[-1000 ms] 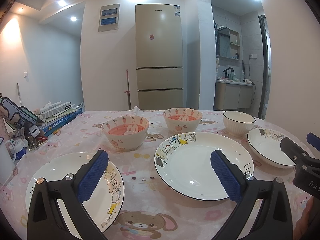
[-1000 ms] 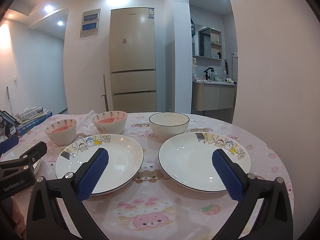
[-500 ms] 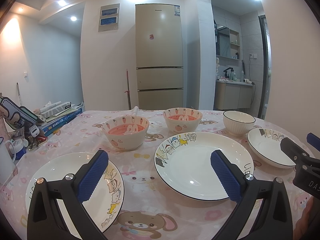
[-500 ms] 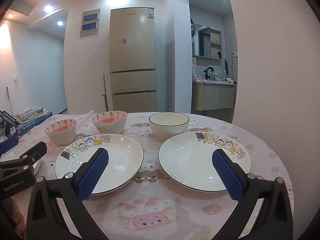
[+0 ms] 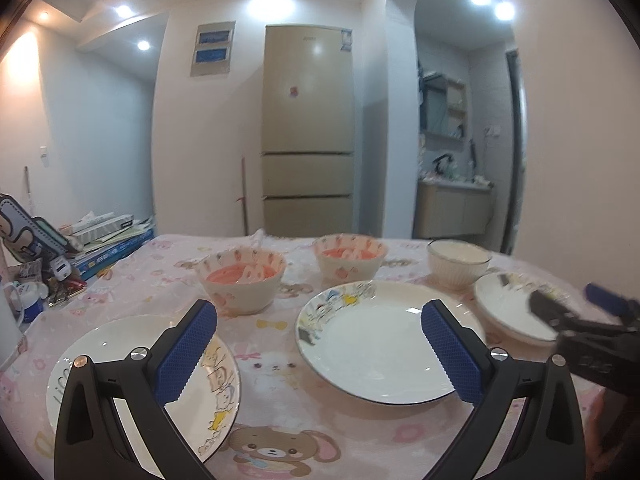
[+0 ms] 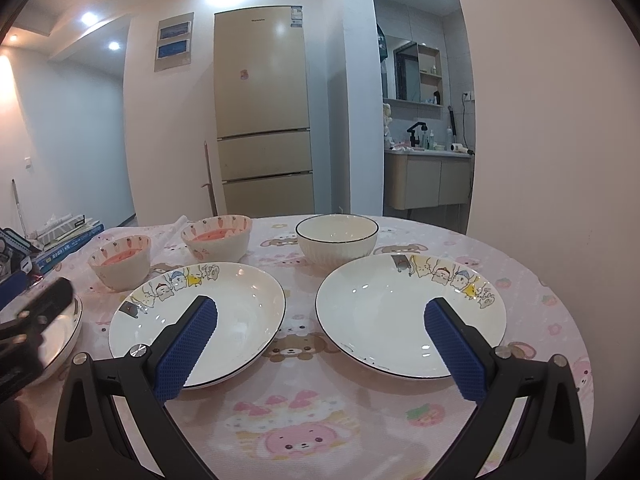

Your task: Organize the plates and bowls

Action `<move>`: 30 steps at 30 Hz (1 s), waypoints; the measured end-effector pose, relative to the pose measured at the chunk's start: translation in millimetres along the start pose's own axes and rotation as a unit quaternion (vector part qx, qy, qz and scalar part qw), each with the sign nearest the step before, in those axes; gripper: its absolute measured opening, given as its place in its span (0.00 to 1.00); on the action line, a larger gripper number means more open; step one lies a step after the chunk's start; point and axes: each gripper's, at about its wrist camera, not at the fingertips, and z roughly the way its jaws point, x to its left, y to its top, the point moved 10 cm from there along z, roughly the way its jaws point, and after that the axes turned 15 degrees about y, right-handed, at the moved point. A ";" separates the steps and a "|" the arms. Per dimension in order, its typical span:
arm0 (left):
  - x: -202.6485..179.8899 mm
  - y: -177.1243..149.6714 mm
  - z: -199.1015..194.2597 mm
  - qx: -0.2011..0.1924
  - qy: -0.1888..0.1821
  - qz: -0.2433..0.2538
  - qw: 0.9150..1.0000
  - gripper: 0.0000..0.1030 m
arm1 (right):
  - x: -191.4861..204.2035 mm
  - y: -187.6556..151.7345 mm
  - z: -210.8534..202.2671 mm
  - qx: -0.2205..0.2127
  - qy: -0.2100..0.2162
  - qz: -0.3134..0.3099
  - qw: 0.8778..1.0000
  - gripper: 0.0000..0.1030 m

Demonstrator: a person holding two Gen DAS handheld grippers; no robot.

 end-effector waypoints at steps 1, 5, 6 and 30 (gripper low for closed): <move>0.3 4.6 -7.8 -0.012 -0.009 -0.006 1.000 1.00 | -1.7 -0.7 2.9 0.007 -0.004 0.005 1.000 1.00; 2.7 21.0 -24.5 -0.029 -0.007 0.004 1.000 1.00 | -4.3 -2.6 4.8 0.024 0.005 0.018 1.000 1.00; 2.9 29.1 -30.4 -0.038 -0.008 0.013 0.999 1.00 | -4.7 -0.4 2.4 0.024 0.011 0.025 0.999 1.00; 75.0 20.0 -69.7 0.028 0.005 0.052 0.998 1.00 | 65.1 39.8 -47.7 0.019 0.014 -0.045 0.999 1.00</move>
